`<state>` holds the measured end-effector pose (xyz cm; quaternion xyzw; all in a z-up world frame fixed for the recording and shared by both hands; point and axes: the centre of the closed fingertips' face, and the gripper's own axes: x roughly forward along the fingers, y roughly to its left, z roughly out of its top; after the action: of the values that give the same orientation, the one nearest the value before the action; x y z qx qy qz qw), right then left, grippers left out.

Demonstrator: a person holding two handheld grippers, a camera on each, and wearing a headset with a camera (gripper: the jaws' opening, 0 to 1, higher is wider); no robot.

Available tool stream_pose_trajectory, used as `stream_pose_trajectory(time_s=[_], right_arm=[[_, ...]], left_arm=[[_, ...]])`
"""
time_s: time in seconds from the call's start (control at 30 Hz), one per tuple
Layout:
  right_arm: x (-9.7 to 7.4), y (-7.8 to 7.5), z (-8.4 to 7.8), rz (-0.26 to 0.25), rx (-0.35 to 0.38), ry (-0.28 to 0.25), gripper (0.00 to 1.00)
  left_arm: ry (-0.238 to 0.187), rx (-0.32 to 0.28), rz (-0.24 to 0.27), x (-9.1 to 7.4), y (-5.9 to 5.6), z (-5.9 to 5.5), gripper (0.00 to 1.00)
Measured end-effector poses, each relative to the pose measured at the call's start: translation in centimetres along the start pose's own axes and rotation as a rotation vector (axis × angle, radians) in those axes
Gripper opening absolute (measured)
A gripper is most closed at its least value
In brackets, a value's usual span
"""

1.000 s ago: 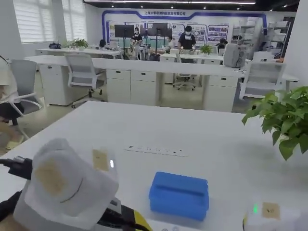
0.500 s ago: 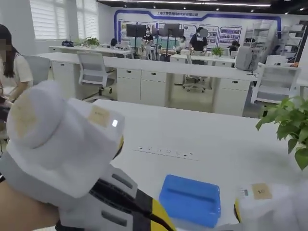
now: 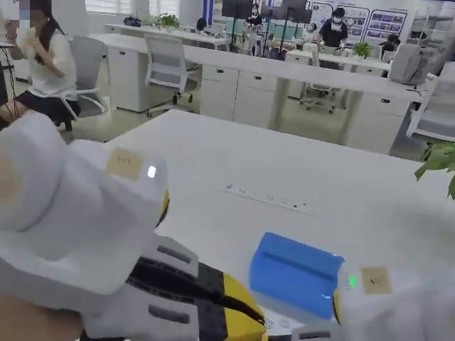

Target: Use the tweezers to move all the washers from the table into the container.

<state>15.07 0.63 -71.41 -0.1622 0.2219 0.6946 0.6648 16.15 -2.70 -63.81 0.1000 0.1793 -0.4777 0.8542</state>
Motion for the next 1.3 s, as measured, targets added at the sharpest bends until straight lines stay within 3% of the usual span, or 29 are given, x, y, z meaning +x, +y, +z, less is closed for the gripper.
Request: stream_pose_trajectory(time_s=[0.17, 0.27, 0.4, 0.47, 0.5, 0.57, 0.6, 0.63, 0.73, 0.87, 0.97, 1.07, 1.13, 1.2, 1.3], right_arm=[[0.6, -2.0, -0.8, -0.05, 0.034, -0.019, 0.03], [0.8, -3.8, -1.2, -0.093, 0.07, -0.035, 0.03], [1.0, -7.1, -2.1, -0.207, 0.097, -0.044, 0.03], [1.0, -8.7, -2.2, -0.265, 0.102, -0.083, 0.03], [1.0, -9.2, -2.3, -0.281, 0.119, -0.089, 0.03], [1.2, -10.3, -2.8, -0.297, 0.158, -0.096, 0.03], [1.3, -10.6, -2.9, -0.294, 0.167, -0.095, 0.03], [1.4, -11.0, -3.1, -0.292, 0.172, -0.096, 0.03], [1.6, -11.7, -3.0, -0.301, 0.18, -0.104, 0.03], [2.1, -12.5, -2.7, -0.305, 0.178, -0.12, 0.04], [2.7, -13.3, -2.8, -0.322, 0.176, -0.125, 0.04], [3.4, -14.4, -3.2, -0.345, 0.193, -0.133, 0.04], [3.8, -15.0, -3.5, -0.349, 0.212, -0.142, 0.04], [4.1, -15.3, -3.9, -0.351, 0.234, -0.136, 0.04], [4.7, -16.2, -4.5, -0.365, 0.258, -0.137, 0.04]], left_arm=[[-0.034, -0.097, 0.153, -0.5, 1.9, -1.8, 0.17], [-0.062, -0.166, 0.288, -1.0, 3.5, -3.0, 0.31], [-0.077, -0.251, 0.391, -1.1, 5.1, -4.6, 0.52], [-0.1, -0.266, 0.457, -1.5, 6.4, -5.6, 0.63], [-0.096, -0.277, 0.509, -1.8, 7.3, -6.5, 0.68], [-0.087, -0.276, 0.543, -1.8, 8.0, -7.5, 0.76], [-0.068, -0.287, 0.554, -1.6, 8.2, -8.2, 0.77], [-0.021, -0.31, 0.581, -1.7, 8.5, -9.6, 0.76], [-0.002, -0.325, 0.626, -1.5, 9.3, -11.1, 0.8], [0.013, -0.265, 0.736, -2.3, 10.6, -12.4, 0.96], [-0.002, -0.238, 0.744, -2.5, 10.7, -12.7, 0.99], [-0.02, -0.268, 0.727, -2.1, 10.9, -13.5, 0.99], [0.003, -0.269, 0.741, -2.0, 11.1, -14.0, 0.99], [0.087, -0.253, 0.784, -2.4, 11.6, -15.2, 0.99], [0.091, -0.262, 0.786, -2.2, 11.5, -15.5, 0.98]])
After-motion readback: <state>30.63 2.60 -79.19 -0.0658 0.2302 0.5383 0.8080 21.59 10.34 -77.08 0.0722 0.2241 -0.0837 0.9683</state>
